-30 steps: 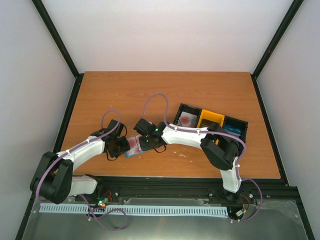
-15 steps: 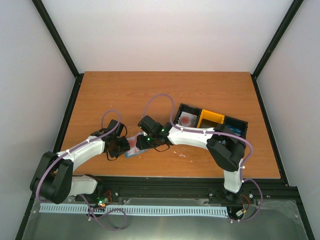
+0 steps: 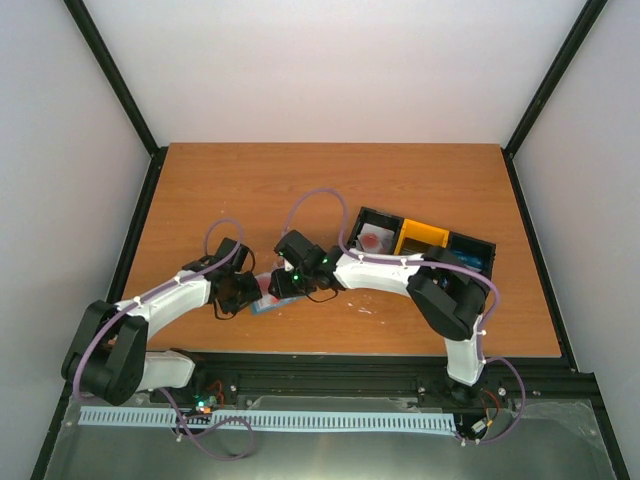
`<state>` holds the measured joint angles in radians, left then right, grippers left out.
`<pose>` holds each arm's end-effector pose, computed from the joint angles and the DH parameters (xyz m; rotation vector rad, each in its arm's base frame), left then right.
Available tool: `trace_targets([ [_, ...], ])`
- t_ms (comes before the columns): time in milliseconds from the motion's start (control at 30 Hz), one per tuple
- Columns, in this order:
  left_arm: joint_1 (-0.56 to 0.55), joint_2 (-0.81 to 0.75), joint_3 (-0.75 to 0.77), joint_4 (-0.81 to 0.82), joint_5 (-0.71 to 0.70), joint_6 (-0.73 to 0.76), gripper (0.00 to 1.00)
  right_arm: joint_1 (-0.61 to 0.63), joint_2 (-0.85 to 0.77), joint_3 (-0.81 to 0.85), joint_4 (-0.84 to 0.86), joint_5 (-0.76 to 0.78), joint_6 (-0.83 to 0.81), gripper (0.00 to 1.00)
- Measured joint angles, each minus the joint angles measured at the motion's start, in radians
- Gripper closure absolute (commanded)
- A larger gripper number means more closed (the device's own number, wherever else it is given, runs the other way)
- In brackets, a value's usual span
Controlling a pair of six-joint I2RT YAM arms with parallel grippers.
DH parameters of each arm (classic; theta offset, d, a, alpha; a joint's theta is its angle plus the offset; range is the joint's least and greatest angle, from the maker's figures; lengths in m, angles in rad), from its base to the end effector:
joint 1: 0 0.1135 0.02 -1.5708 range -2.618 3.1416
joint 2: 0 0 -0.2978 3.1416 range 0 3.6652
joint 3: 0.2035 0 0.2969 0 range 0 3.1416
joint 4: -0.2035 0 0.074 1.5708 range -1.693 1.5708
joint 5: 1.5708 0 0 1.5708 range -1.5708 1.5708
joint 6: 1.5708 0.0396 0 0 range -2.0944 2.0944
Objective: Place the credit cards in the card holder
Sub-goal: Turn over the card slot in the card holder.
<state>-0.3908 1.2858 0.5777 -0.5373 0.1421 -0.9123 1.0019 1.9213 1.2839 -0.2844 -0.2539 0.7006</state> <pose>0.2127 -0.0937 0.1485 -0.7232 2.8433 -0.4581 0.2392 0.3925 0.1789 -0.5295 2.7013 0.9271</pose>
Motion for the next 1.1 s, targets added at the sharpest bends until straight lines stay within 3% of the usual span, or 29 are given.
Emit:
trace_targets([
  [367, 0.0, -0.043, 0.001, -0.043, -0.031, -0.025, 0.53, 0.0, 0.022, -0.016, 0.068, -0.08, -0.027, 0.55],
  [700, 0.0, -0.18, 0.001, -0.151, -0.166, -0.152, 0.51, 0.0, 0.069, -0.006, 0.113, -0.168, -0.035, 0.58],
  [900, 0.0, -0.231, 0.005, -0.161, -0.195, -0.152, 0.45, -0.004, 0.091, 0.035, 0.026, -0.125, -0.073, 0.59],
  [1100, 0.0, -0.275, 0.019, -0.07, -0.132, -0.066, 0.4, -0.079, -0.072, 0.086, -0.124, -0.013, -0.16, 0.58],
])
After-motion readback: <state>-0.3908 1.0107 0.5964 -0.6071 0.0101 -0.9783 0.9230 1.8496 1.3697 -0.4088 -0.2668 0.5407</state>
